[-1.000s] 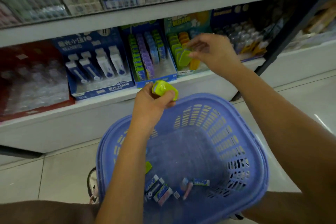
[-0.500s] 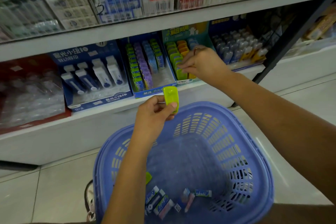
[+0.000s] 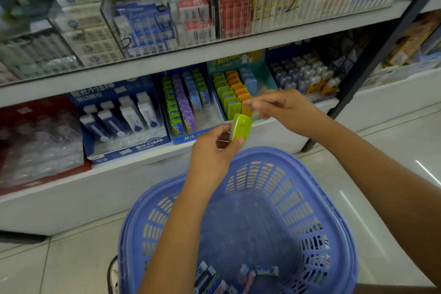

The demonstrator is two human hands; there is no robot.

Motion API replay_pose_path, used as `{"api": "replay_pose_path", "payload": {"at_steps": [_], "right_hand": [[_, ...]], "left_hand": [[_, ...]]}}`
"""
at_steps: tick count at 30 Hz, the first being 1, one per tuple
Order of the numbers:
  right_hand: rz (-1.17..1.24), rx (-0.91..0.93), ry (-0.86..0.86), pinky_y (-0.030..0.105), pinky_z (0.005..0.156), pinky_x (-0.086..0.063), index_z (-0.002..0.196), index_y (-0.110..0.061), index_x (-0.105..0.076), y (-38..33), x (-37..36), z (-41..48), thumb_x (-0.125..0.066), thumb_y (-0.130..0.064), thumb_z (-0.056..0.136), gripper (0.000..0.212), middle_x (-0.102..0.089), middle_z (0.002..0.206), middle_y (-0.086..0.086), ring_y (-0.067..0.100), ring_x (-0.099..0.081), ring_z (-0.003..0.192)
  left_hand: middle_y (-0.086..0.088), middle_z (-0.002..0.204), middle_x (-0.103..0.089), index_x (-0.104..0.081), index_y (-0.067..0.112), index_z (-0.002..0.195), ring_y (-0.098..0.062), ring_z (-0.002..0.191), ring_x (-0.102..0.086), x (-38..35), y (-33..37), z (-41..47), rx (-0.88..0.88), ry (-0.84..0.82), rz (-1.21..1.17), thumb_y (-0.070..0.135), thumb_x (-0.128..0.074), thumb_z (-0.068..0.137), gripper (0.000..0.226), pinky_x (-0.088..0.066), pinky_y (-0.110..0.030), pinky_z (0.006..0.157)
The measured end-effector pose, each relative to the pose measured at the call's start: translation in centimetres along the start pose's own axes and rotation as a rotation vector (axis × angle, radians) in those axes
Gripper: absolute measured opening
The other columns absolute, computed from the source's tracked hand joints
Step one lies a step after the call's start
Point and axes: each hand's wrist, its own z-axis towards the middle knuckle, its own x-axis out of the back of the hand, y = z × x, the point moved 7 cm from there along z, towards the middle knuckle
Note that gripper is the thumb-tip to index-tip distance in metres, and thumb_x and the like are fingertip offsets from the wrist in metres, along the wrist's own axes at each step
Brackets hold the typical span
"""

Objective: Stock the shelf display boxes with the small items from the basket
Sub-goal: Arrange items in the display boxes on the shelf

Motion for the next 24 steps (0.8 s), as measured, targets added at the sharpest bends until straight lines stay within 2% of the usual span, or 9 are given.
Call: {"api": "replay_pose_path", "payload": {"at_steps": [2,4,7,8,10,13,16,19,24], "right_hand": [[0.149,-0.044,-0.094,0.013,0.073,-0.052,0.105,-0.041,-0.067,-0.2,-0.1,-0.5,-0.061,-0.037,0.082,0.024,-0.072,0.087,-0.019,0.001,-0.065,0.076],[0.177,-0.028,-0.077,0.013,0.074,-0.054,0.106,-0.037,-0.069,-0.1,0.5,-0.5,-0.067,-0.031,0.079,0.027,-0.075,0.088,-0.011,0.004,-0.069,0.077],[0.284,-0.022,0.058,0.013,0.072,-0.054,0.103,-0.033,-0.070,1.1,2.8,0.0,-0.070,-0.021,0.080,0.025,-0.075,0.090,-0.006,0.008,-0.071,0.080],[0.297,-0.040,0.147,0.015,0.073,-0.054,0.102,-0.032,-0.069,1.9,4.0,0.2,-0.070,-0.018,0.081,0.025,-0.075,0.091,-0.004,0.008,-0.071,0.081],[0.200,-0.086,0.367,0.015,0.076,-0.054,0.103,-0.029,-0.068,3.5,6.8,0.7,-0.070,-0.015,0.083,0.024,-0.073,0.097,-0.001,0.008,-0.068,0.084],[-0.107,-0.074,0.509,0.015,0.081,-0.050,0.108,-0.015,-0.070,4.1,9.0,2.8,-0.069,-0.015,0.084,0.024,-0.071,0.097,0.005,0.012,-0.065,0.087],[-0.370,-0.093,0.409,0.020,0.092,-0.044,0.112,-0.011,-0.069,4.5,8.6,6.7,-0.064,-0.017,0.088,0.025,-0.070,0.112,0.009,0.022,-0.064,0.104],[-0.568,-0.148,0.292,0.024,0.094,-0.039,0.114,-0.012,-0.067,5.6,7.2,9.9,-0.055,-0.016,0.093,0.024,-0.062,0.125,0.011,0.027,-0.055,0.116],[-0.472,-0.173,0.132,0.015,0.095,-0.037,0.117,-0.008,-0.065,6.3,6.2,11.7,-0.053,-0.010,0.094,0.026,-0.057,0.132,0.009,0.025,-0.050,0.122]], "left_hand": [[0.001,0.090,-0.069,-0.063,0.023,0.097,-0.019,0.083,-0.065,-0.6,0.5,0.8,-0.032,-0.004,0.033,0.015,-0.069,0.085,0.016,-0.055,-0.033,0.077],[0.012,0.087,-0.068,-0.063,0.026,0.095,-0.009,0.080,-0.064,-1.2,1.1,1.8,-0.080,-0.020,0.073,0.018,-0.071,0.084,0.015,-0.053,-0.022,0.072],[0.012,0.109,-0.066,-0.062,0.023,0.118,-0.001,0.095,-0.059,-1.5,2.1,3.4,-0.196,0.011,0.219,0.027,-0.064,0.089,0.030,-0.046,-0.017,0.084],[0.007,0.126,-0.060,-0.053,0.021,0.131,-0.002,0.110,-0.053,-1.7,2.3,4.1,-0.249,0.012,0.345,0.031,-0.059,0.092,0.041,-0.039,-0.013,0.092],[0.001,0.154,-0.029,-0.027,0.017,0.148,-0.012,0.141,-0.024,-2.8,2.0,5.5,-0.295,-0.055,0.616,0.039,-0.048,0.096,0.061,-0.018,-0.018,0.110],[-0.001,0.160,0.005,0.001,0.014,0.151,-0.015,0.147,0.008,-3.8,-0.1,6.6,-0.267,-0.142,0.886,0.045,-0.040,0.098,0.074,0.003,-0.028,0.118],[0.000,0.160,0.006,0.002,0.013,0.152,-0.015,0.147,0.008,-3.9,-0.8,6.3,-0.305,-0.099,0.896,0.040,-0.046,0.097,0.077,0.003,-0.026,0.118],[0.001,0.160,0.005,0.001,0.014,0.152,-0.015,0.147,0.007,-4.0,-0.9,6.2,-0.333,-0.080,0.902,0.034,-0.051,0.095,0.080,0.002,-0.024,0.118],[0.005,0.160,0.009,0.004,0.016,0.151,-0.011,0.146,0.011,-4.1,-1.2,6.3,-0.327,-0.092,0.880,0.030,-0.053,0.093,0.082,0.002,-0.022,0.116]]}}
